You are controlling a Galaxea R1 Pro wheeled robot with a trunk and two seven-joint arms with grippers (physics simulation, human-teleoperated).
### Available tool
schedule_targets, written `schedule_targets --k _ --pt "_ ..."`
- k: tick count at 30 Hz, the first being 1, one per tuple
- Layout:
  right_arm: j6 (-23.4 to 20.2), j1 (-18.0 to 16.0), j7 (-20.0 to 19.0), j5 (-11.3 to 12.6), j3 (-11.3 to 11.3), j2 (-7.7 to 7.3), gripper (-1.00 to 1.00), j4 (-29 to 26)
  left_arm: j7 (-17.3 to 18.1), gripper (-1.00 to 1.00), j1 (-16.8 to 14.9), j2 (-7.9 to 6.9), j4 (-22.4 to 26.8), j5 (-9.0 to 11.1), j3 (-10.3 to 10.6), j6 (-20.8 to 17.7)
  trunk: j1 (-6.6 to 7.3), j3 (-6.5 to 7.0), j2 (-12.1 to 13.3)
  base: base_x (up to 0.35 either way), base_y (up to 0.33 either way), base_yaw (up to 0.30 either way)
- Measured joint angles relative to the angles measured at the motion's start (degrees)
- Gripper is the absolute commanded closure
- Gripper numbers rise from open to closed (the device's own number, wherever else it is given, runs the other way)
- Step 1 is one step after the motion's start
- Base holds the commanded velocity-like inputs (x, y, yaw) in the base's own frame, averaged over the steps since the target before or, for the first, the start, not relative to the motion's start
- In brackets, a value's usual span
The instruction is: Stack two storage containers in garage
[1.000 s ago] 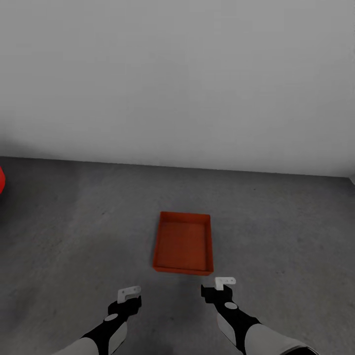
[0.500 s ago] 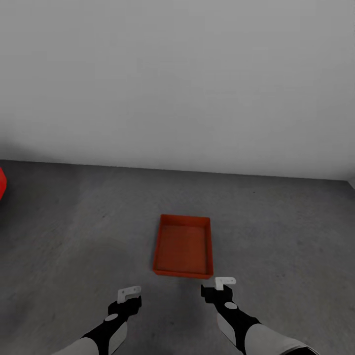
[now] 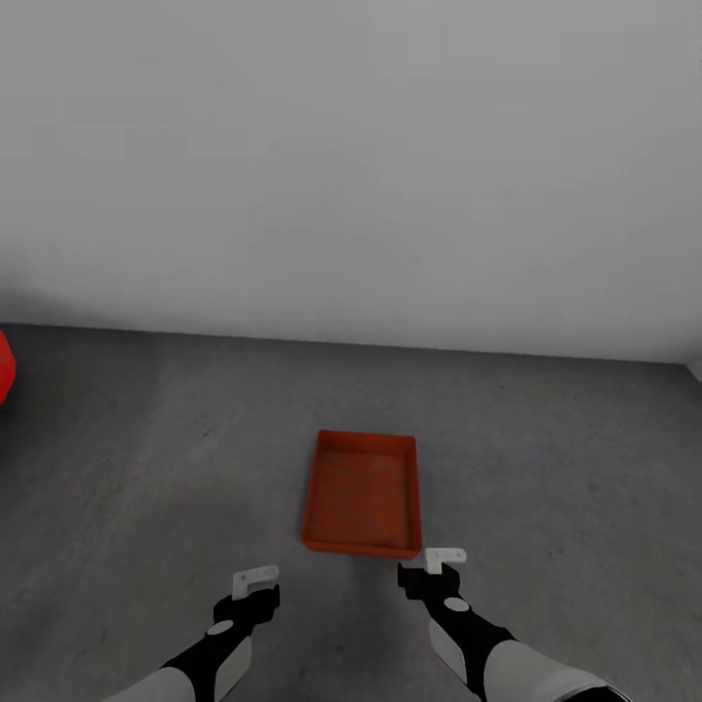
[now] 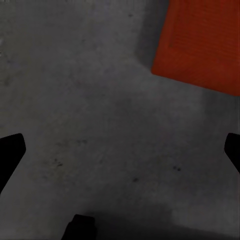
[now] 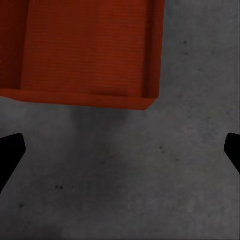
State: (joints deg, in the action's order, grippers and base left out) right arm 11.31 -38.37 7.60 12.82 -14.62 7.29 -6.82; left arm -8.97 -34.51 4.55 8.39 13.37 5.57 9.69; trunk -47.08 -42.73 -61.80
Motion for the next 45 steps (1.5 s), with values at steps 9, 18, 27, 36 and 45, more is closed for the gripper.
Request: schedule_targets --k 9,18,27,36,45 --pt "0.0 0.0 -0.1 0.1 0.0 -0.06 -1.0 0.0 0.0 -1.0 0.0 -0.04 0.0 0.0 0.0 0.0 0.0 0.81 0.0 0.0 0.0 0.0" --pt "-0.8 -0.1 -0.4 -0.2 -0.2 -5.06 -1.0 1.3 0.3 -1.0 0.0 -5.4 -0.6 2.1 -0.6 -0.4 0.0 1.03 0.0 0.0 0.0 0.0" --pt "-0.8 -0.1 -0.9 0.0 -0.3 -12.88 -1.0 8.1 0.6 -1.0 0.0 -11.25 -7.9 5.9 -0.5 -0.4 0.0 1.04 0.0 0.0 0.0 0.0" --pt "-1.2 14.8 -1.0 -0.3 -0.4 -13.06 -1.0 8.6 0.7 -1.0 7.2 -10.99 -8.4 6.2 -0.5 -1.0 0.0 1.03 0.0 0.0 0.0 0.0" --pt "-1.4 23.5 -1.1 -0.3 -0.4 -11.64 -1.0 8.6 1.3 -1.0 15.2 -10.56 -8.4 6.1 -0.6 -5.9 0.0 1.03 0.0 0.0 0.0 0.0"
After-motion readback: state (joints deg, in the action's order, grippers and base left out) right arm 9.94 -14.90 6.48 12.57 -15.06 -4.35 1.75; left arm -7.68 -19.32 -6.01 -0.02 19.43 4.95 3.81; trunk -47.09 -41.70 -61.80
